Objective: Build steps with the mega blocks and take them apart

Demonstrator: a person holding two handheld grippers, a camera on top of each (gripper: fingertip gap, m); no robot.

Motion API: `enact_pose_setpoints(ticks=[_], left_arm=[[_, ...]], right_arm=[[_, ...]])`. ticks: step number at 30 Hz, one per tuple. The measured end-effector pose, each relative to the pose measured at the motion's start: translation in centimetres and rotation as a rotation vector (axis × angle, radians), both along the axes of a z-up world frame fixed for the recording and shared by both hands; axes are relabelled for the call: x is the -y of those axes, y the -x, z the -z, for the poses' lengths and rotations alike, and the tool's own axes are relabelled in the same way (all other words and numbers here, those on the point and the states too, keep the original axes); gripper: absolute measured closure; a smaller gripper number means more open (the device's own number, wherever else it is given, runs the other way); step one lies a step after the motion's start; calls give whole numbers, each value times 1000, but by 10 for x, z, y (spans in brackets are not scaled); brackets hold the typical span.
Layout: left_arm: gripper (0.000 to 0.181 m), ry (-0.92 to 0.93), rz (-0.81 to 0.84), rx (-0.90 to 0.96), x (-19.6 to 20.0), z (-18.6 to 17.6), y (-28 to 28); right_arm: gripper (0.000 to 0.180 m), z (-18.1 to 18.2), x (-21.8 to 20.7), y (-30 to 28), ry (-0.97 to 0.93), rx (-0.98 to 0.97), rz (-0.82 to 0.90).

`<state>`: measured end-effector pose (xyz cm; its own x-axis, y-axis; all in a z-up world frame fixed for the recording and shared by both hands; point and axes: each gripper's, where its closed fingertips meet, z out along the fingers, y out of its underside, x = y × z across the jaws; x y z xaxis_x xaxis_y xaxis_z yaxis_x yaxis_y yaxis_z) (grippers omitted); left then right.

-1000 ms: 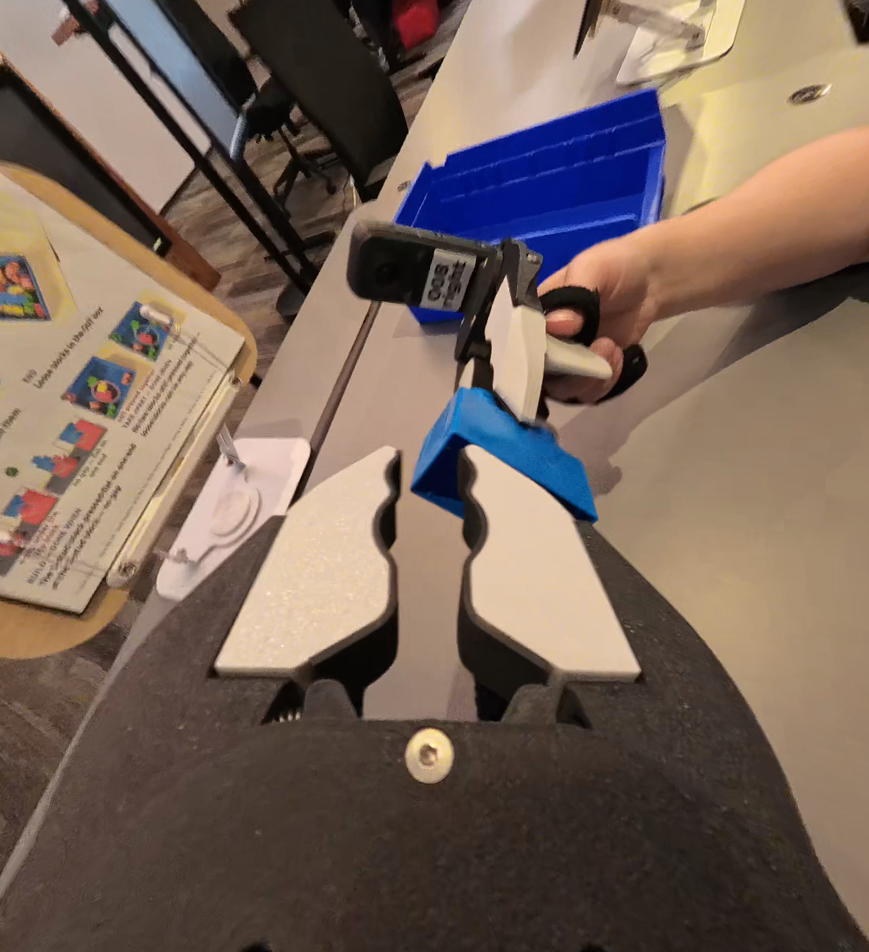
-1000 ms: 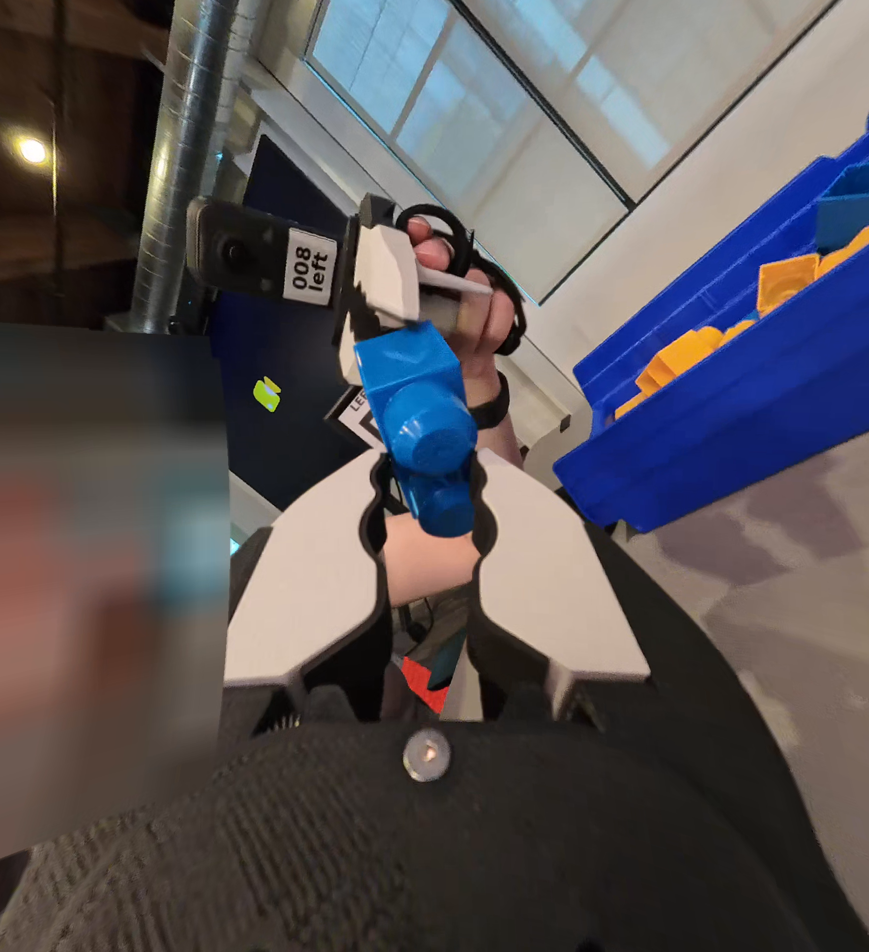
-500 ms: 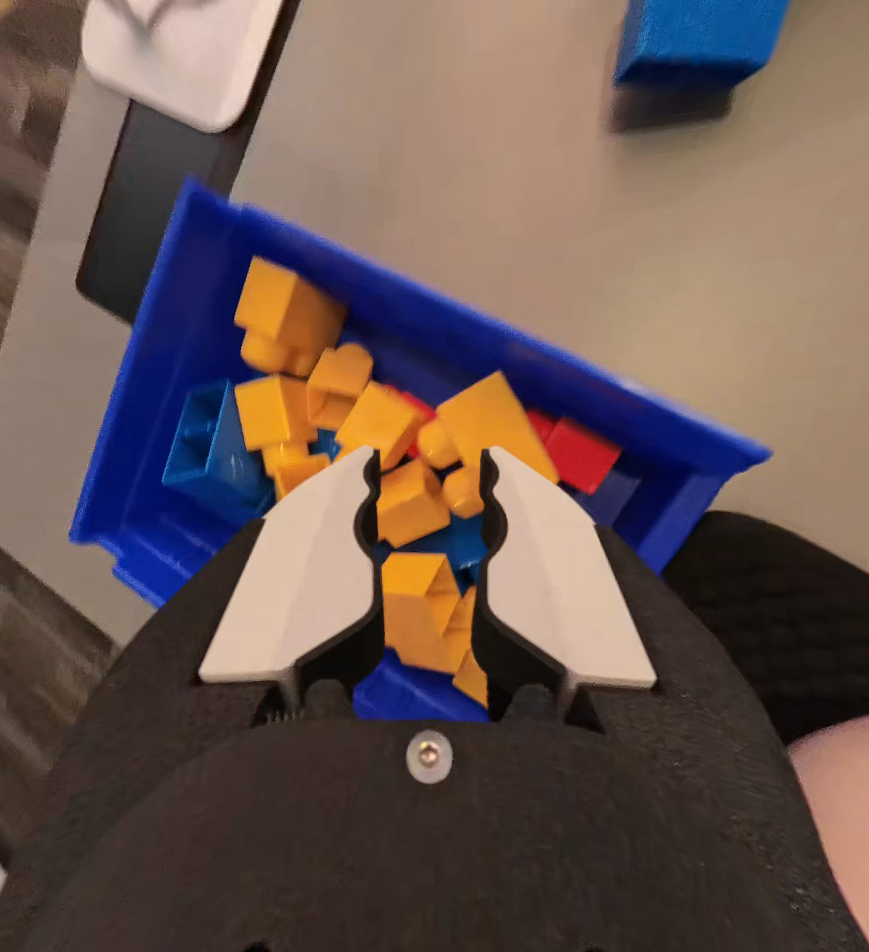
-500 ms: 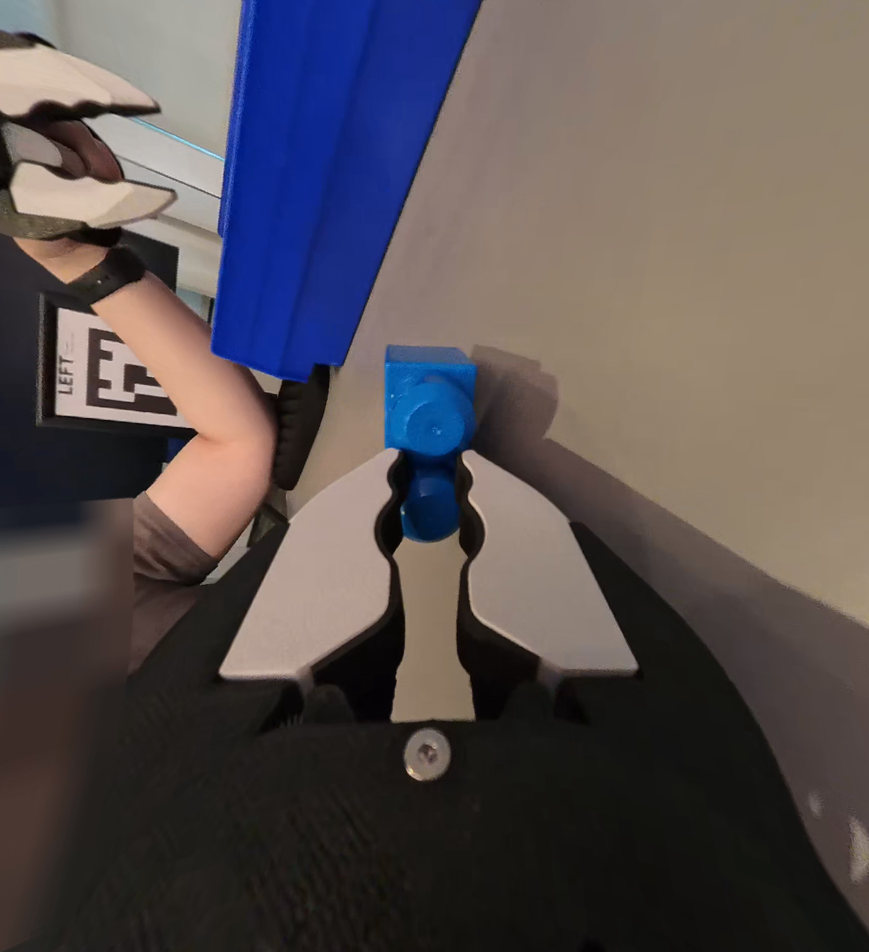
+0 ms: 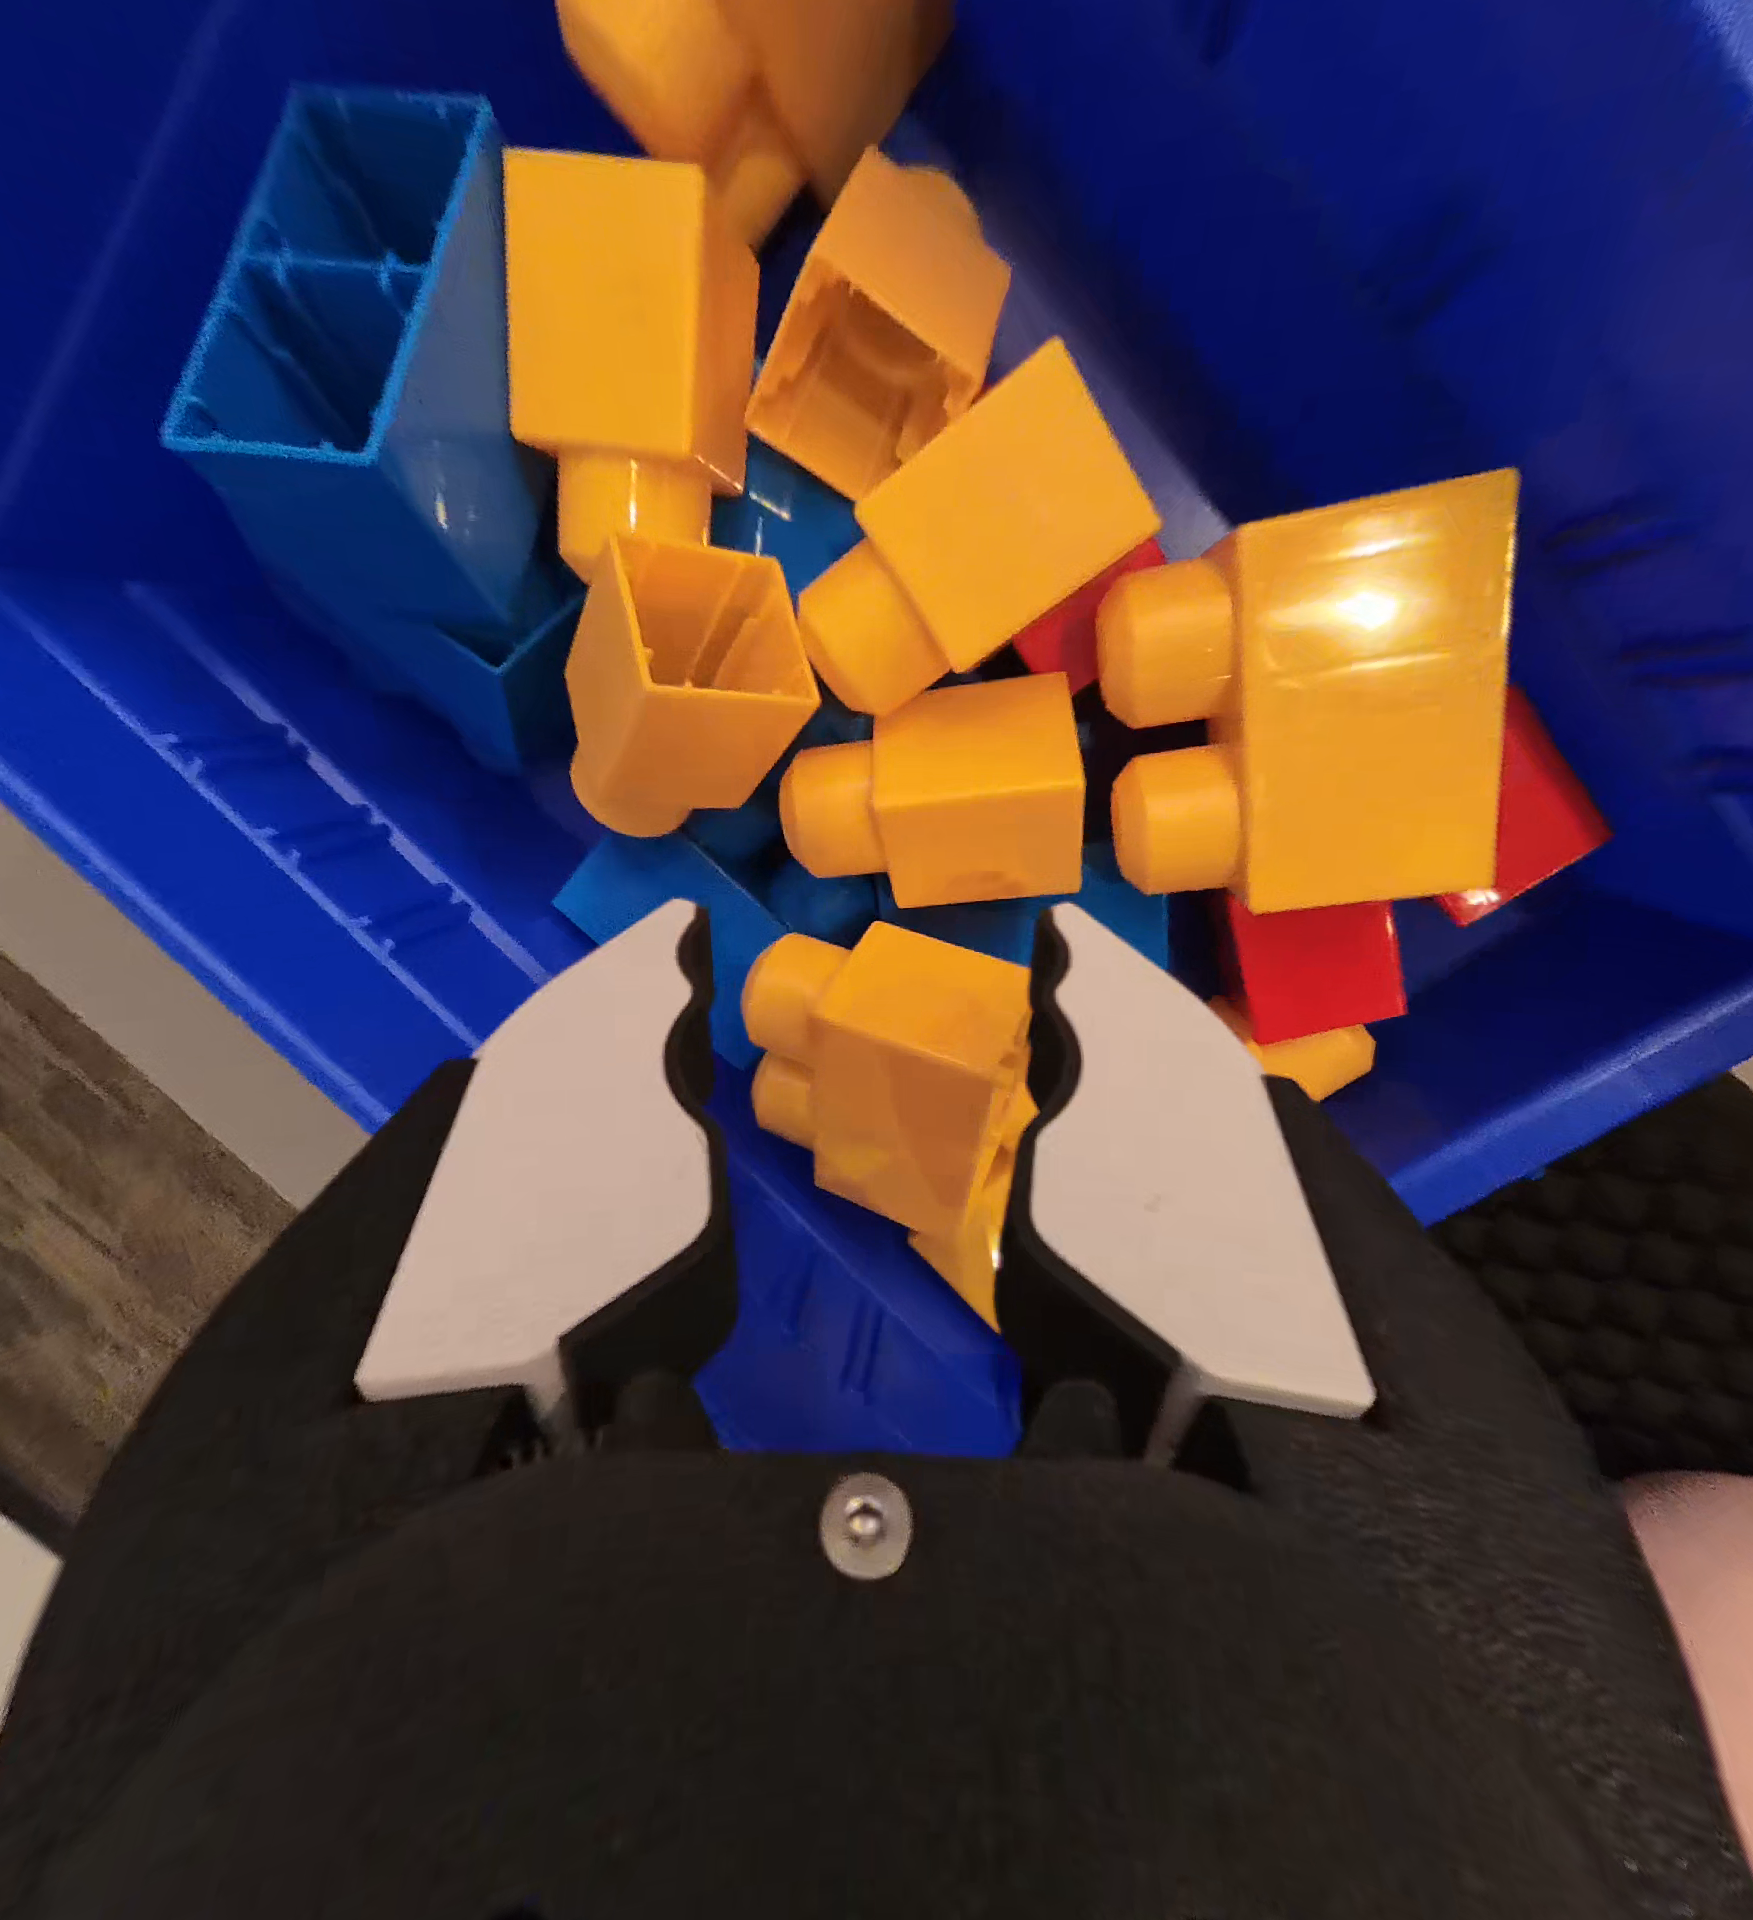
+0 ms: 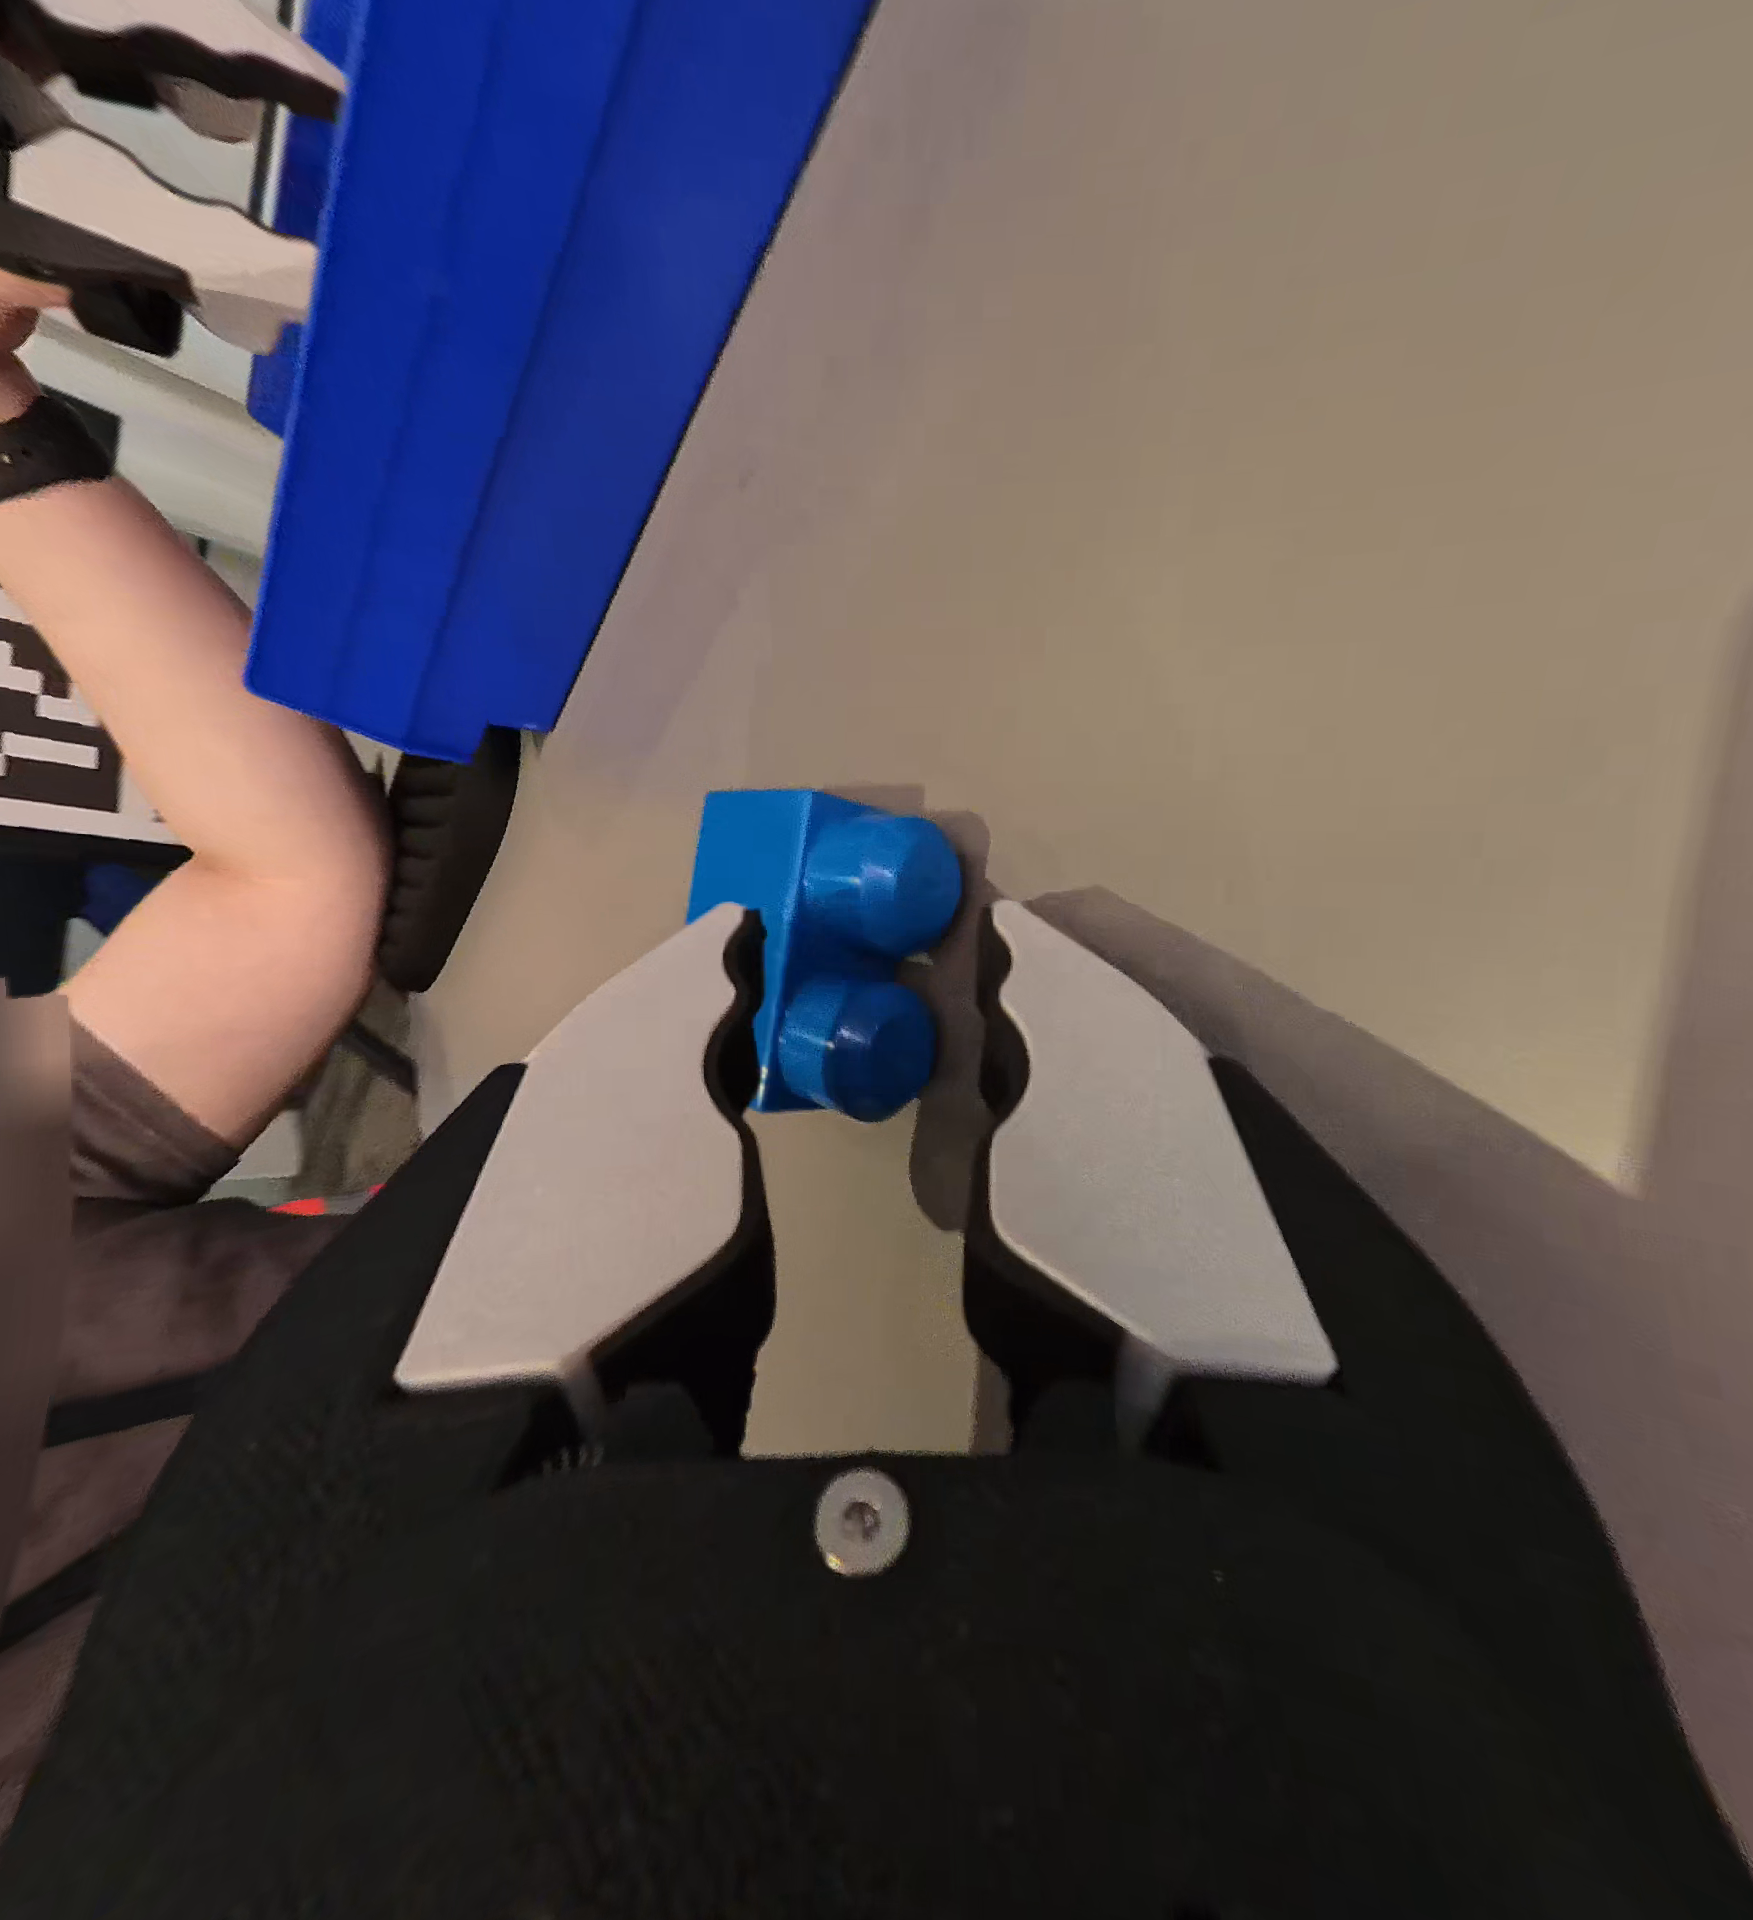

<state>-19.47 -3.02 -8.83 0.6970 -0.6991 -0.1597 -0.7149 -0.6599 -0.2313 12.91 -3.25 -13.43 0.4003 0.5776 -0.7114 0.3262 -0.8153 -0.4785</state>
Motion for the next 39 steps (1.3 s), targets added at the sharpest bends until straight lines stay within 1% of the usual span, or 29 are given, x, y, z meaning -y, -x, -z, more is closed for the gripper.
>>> enact_pose_setpoints(ticks=[2, 3, 6, 9, 12, 16, 20, 22, 24, 25, 27, 30, 32, 33, 36, 39], left_arm=[[120, 39, -1, -8, 1, 7, -3], [116, 42, 3, -19, -1, 9, -5], [115, 47, 7, -41, -5, 13, -10], [113, 60, 18, -68, -6, 19, -14], [112, 80, 23, -107, -7, 26, -14], [117, 92, 51, -132, -7, 31, -15], [117, 26, 37, -146, -9, 16, -5], [117, -9, 28, -111, -5, -1, -4], [117, -84, 49, -57, 1, -26, -13], [117, -130, 101, -10, 5, -40, -28], [117, -285, 260, 61, 11, -73, -67], [117, -479, 575, 223, 40, -118, -154], [117, -571, 757, 328, 66, -137, -208], [117, -594, 816, 369, 78, -143, -228], [117, -634, 854, 437, 91, -151, -264], [117, -640, 879, 444, 94, -145, -278]], right_arm=[[136, -11, -7, -1, -94, 0, 25], [136, -18, -9, -1, -136, -6, 32], [135, -35, -8, 1, -200, -43, 32], [136, -42, -5, 3, -209, -58, 15], [136, -41, -3, 3, -203, -56, 3], [136, -41, -1, 4, -195, -57, -6], [136, -48, 1, 5, -224, -59, -17], [136, -56, 2, 7, -257, -73, -16], [136, -72, 6, 13, -309, -118, -14], [136, -83, 10, 18, -333, -153, -20], [136, -109, 30, 32, -340, -271, -73], [135, -145, 63, 48, -231, -482, -158], [132, -160, 76, 53, -129, -592, -182], [129, -166, 79, 53, -76, -642, -180], [119, -185, 79, 49, 52, -788, -149], [119, -188, 86, 48, 98, -800, -181]])
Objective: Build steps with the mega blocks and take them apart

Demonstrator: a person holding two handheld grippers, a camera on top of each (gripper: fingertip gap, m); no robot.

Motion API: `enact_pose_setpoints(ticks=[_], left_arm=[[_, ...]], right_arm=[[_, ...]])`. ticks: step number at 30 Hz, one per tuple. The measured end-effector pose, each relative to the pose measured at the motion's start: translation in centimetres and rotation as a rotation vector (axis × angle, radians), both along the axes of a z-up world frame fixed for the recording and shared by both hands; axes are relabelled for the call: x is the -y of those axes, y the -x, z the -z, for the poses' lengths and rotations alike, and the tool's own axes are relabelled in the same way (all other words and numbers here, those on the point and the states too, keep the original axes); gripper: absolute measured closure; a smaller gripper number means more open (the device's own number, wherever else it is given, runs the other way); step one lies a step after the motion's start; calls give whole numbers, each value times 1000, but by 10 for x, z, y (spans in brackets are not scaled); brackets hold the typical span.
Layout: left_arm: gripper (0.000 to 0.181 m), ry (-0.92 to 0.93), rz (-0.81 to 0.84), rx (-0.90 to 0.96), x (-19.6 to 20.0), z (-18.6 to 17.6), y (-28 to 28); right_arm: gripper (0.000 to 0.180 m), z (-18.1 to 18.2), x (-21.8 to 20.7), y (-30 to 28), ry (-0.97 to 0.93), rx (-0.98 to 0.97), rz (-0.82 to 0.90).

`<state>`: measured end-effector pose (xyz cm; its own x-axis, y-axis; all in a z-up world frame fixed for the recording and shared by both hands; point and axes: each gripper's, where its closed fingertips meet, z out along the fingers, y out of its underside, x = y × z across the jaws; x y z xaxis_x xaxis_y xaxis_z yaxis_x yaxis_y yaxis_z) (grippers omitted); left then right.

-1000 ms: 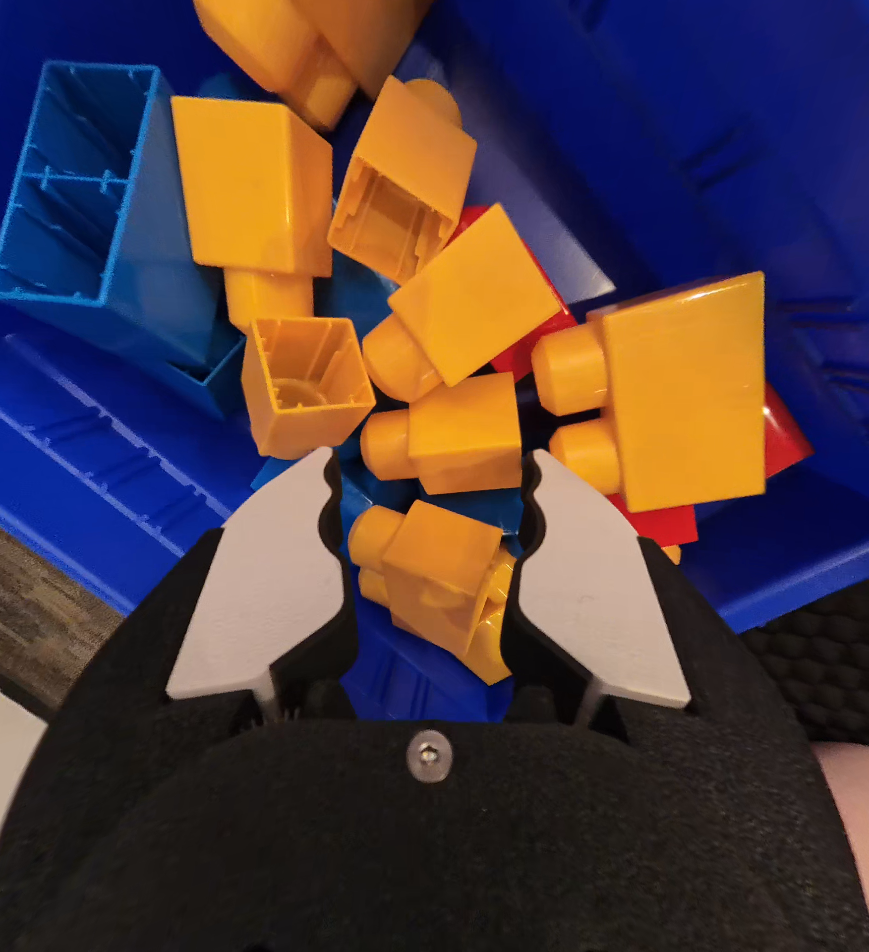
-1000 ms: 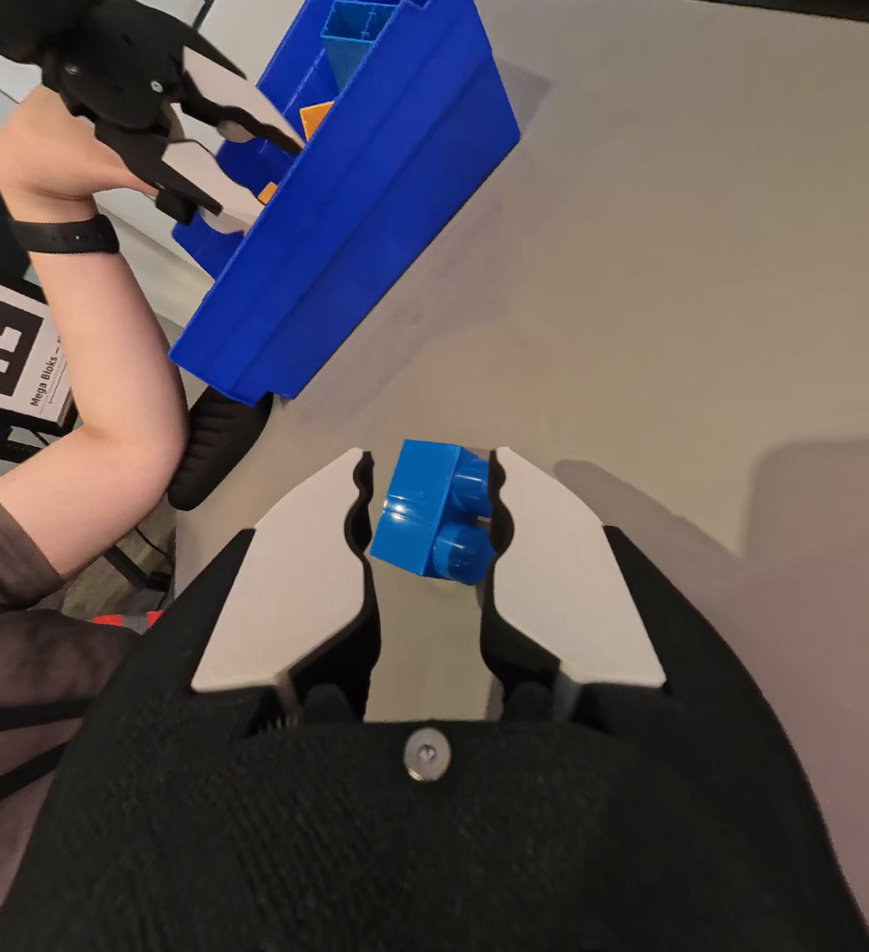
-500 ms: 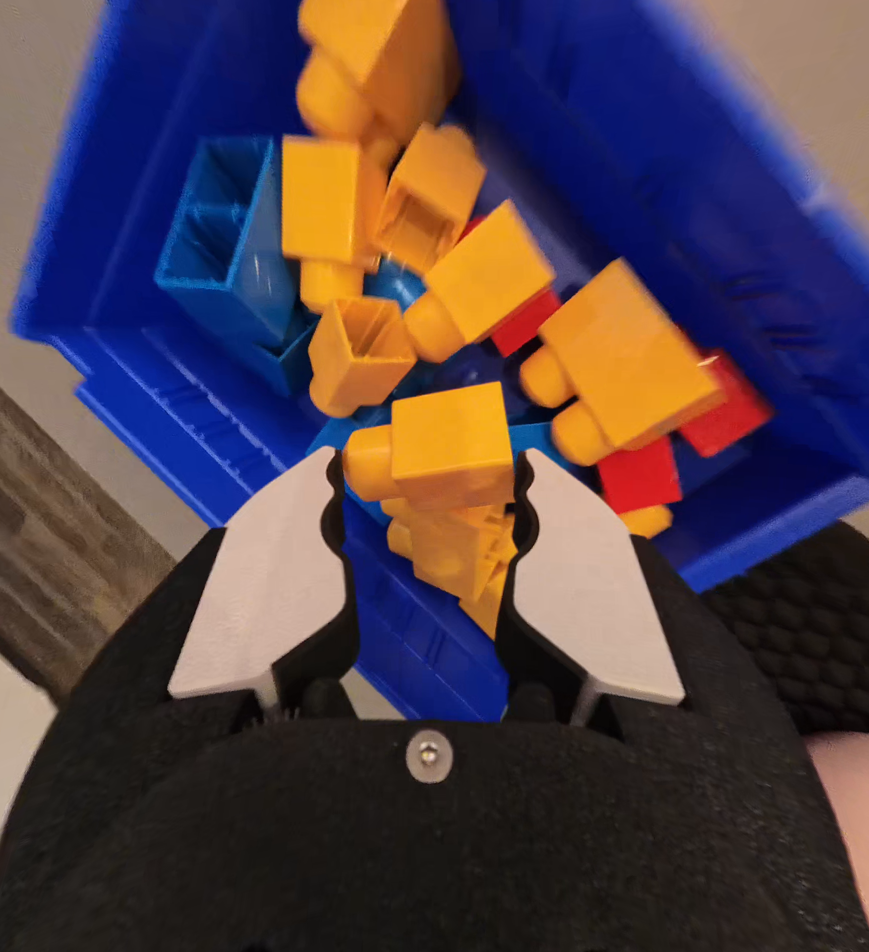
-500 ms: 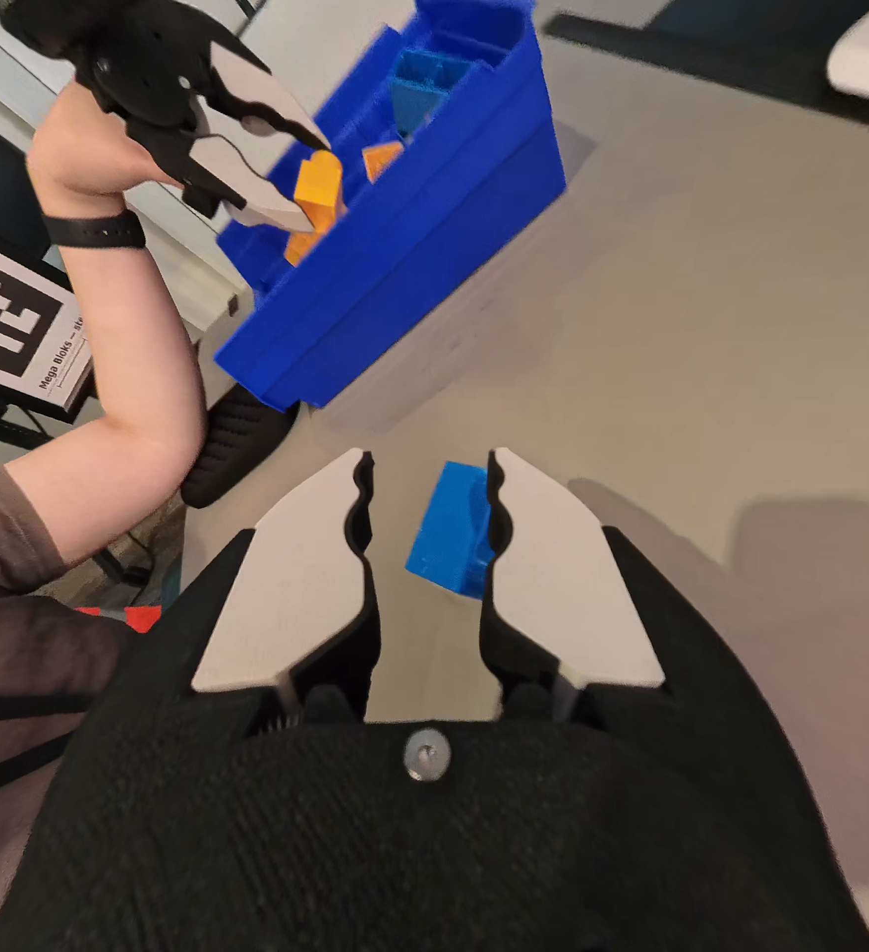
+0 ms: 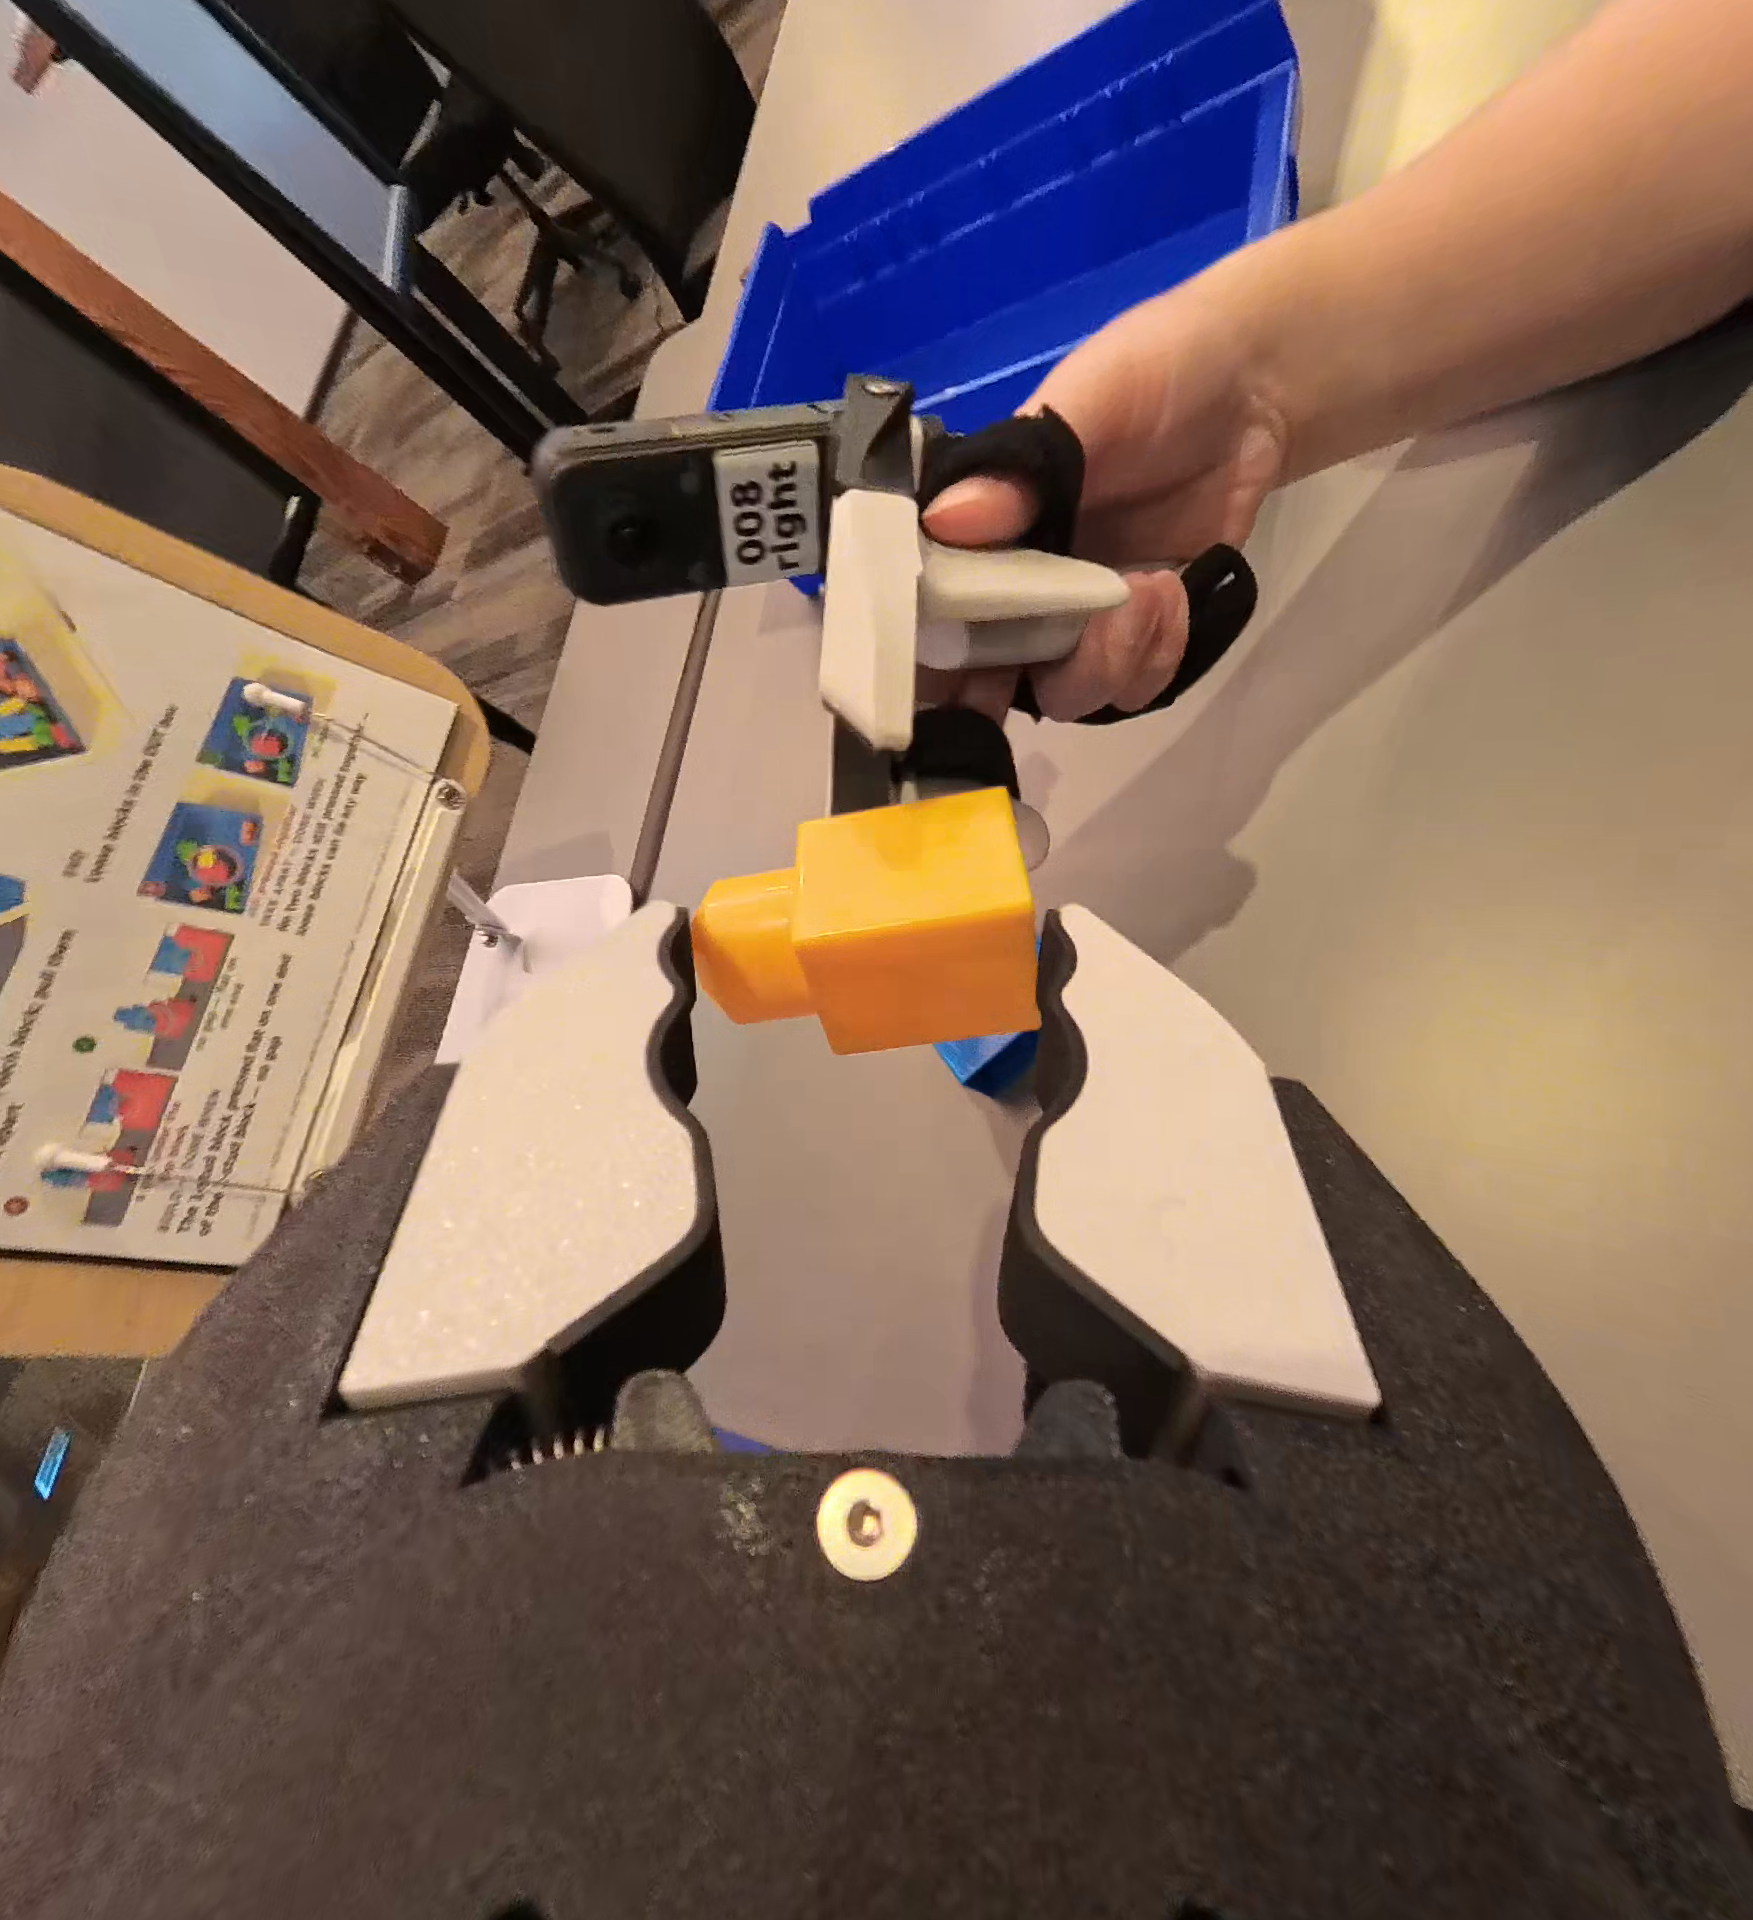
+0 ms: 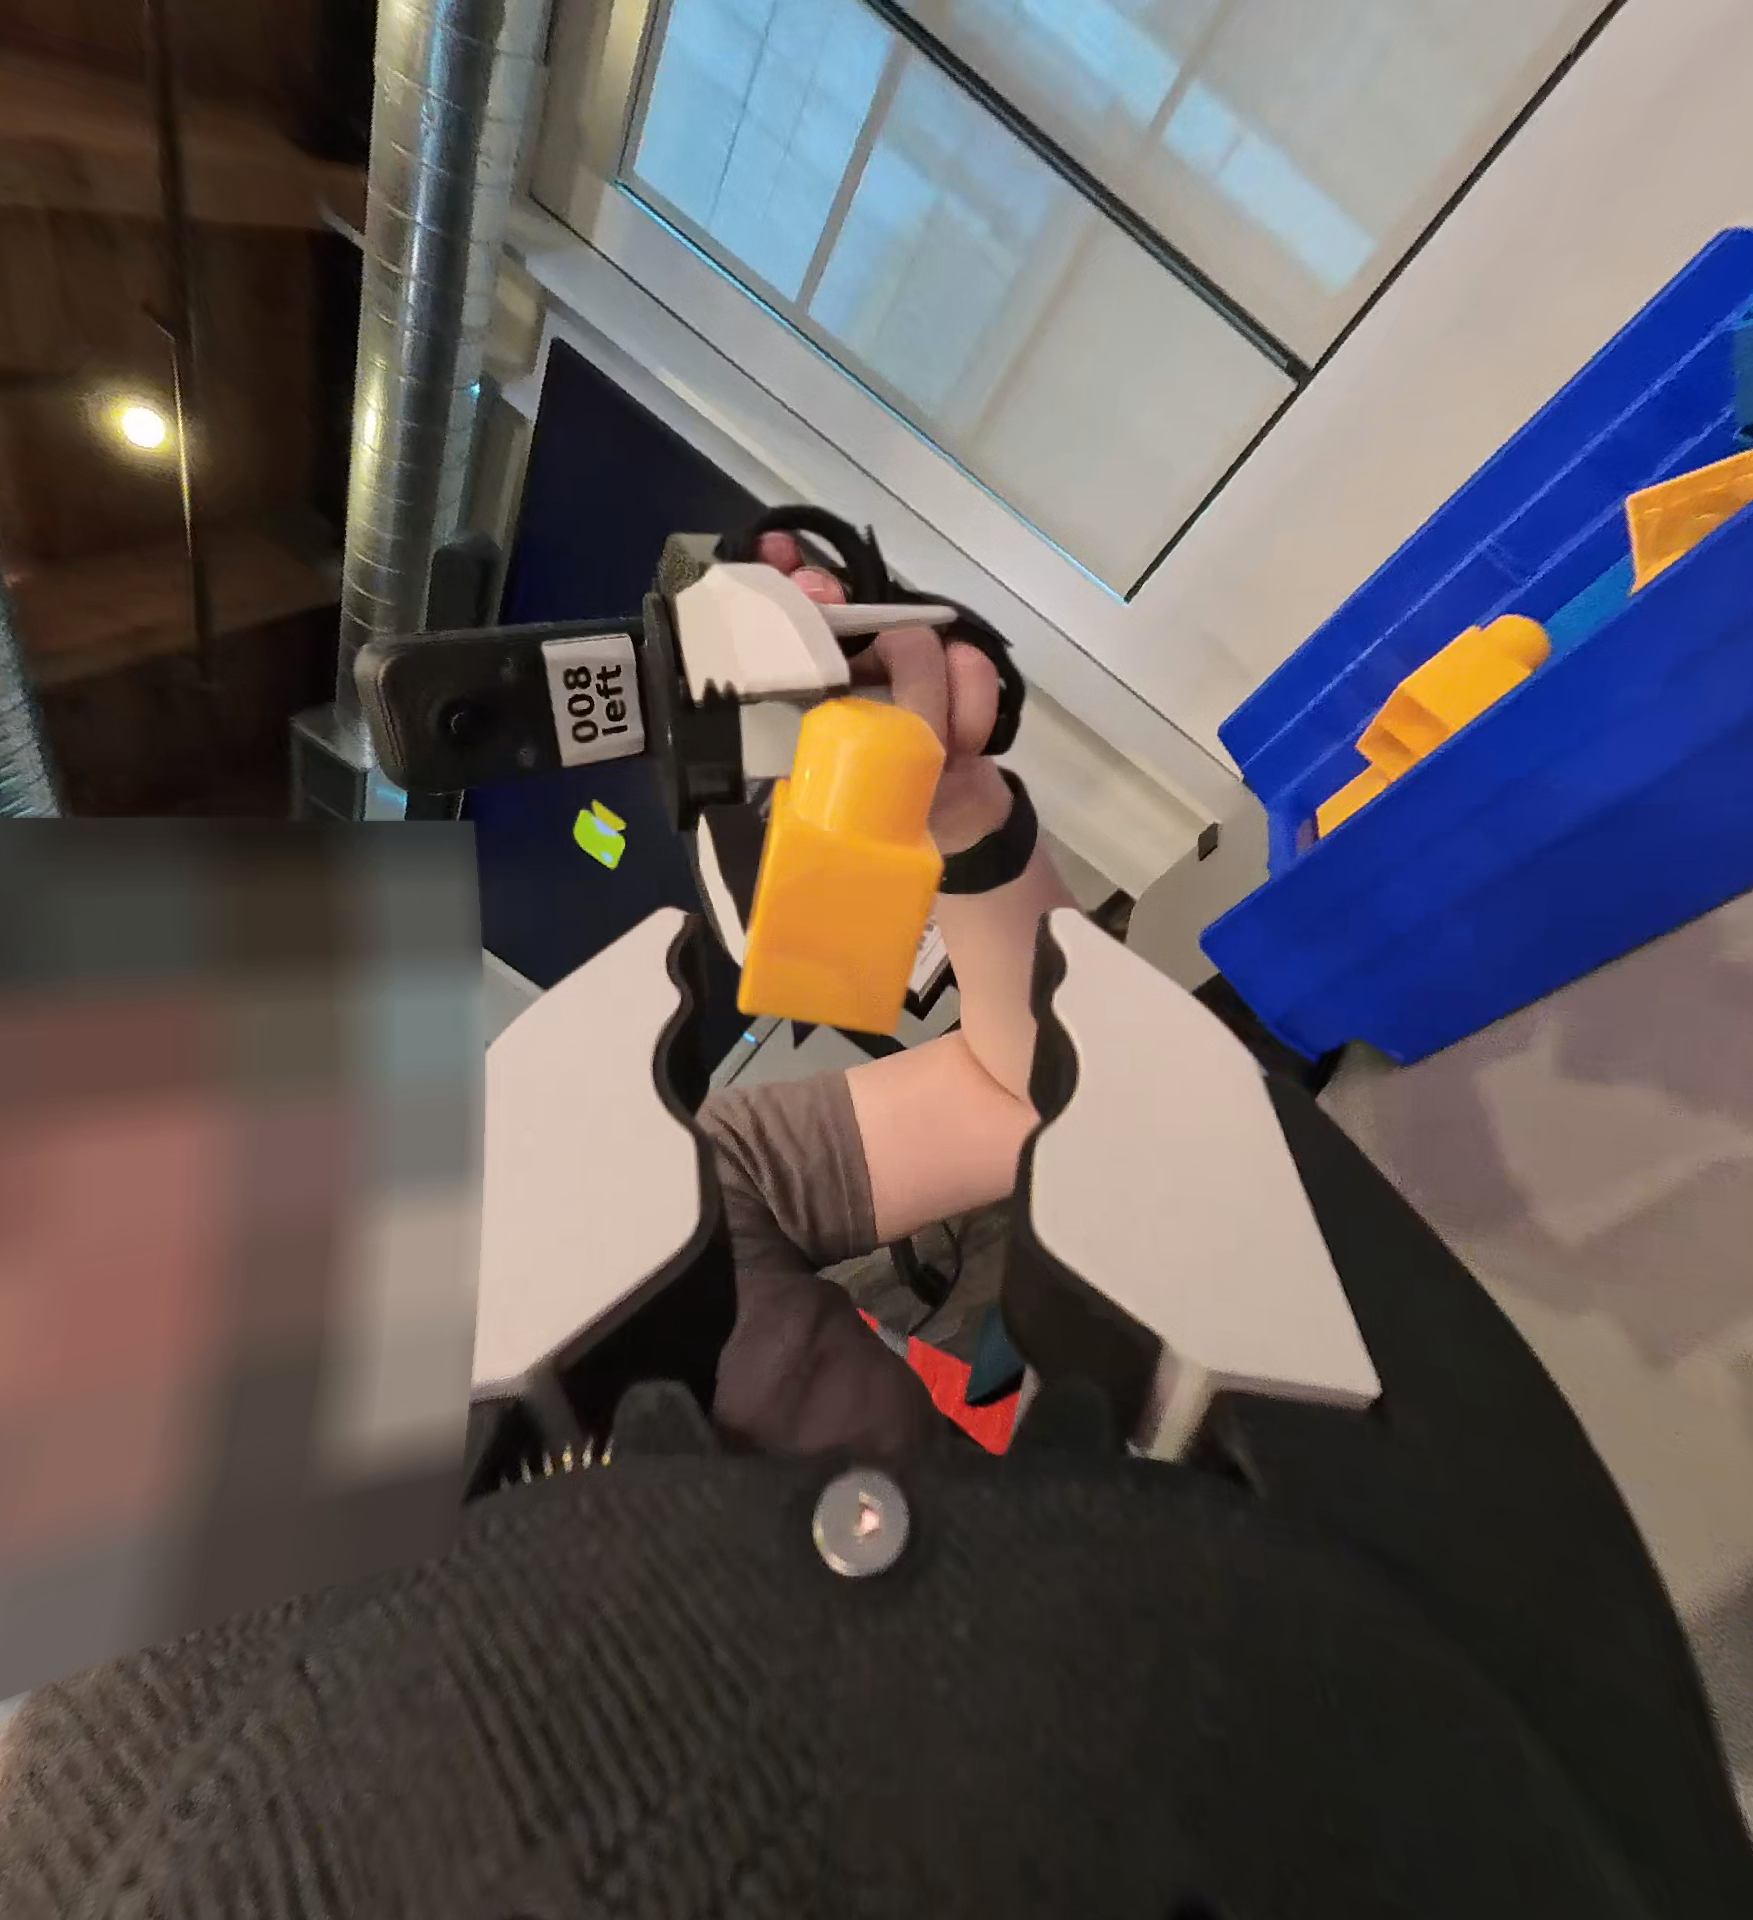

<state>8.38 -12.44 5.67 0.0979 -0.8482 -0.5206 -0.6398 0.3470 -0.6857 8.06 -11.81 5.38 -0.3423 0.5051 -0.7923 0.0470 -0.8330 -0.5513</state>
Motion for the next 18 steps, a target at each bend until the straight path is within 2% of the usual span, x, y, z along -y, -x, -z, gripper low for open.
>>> enact_pose_setpoints(ticks=[2, 4, 7, 9, 11, 13, 15, 18], left_arm=[[117, 4, 6, -18, -1, 9, -6], [117, 33, 29, -2, 2, 12, -13], [108, 63, -5, -24, -4, 19, -12], [98, 95, -70, -51, -14, 27, -6], [91, 195, -153, -85, -24, 43, -1], [87, 331, -225, -133, -29, 68, -4], [82, 382, -304, -180, -39, 93, -11], [76, 405, -397, -243, -52, 130, -23]], right_arm=[[121, 2, 6, 2, -19, 25, -26], [136, 11, 8, 4, -60, 93, -26], [144, 14, 4, -2, -62, 118, -34], [144, 29, -7, -11, -119, 247, 6], [144, 68, -36, -34, -269, 561, 127], [144, 108, -77, -80, -450, 966, 325], [144, 130, -102, -129, -561, 1300, 439], [144, 152, -115, -177, -560, 1581, 476]])
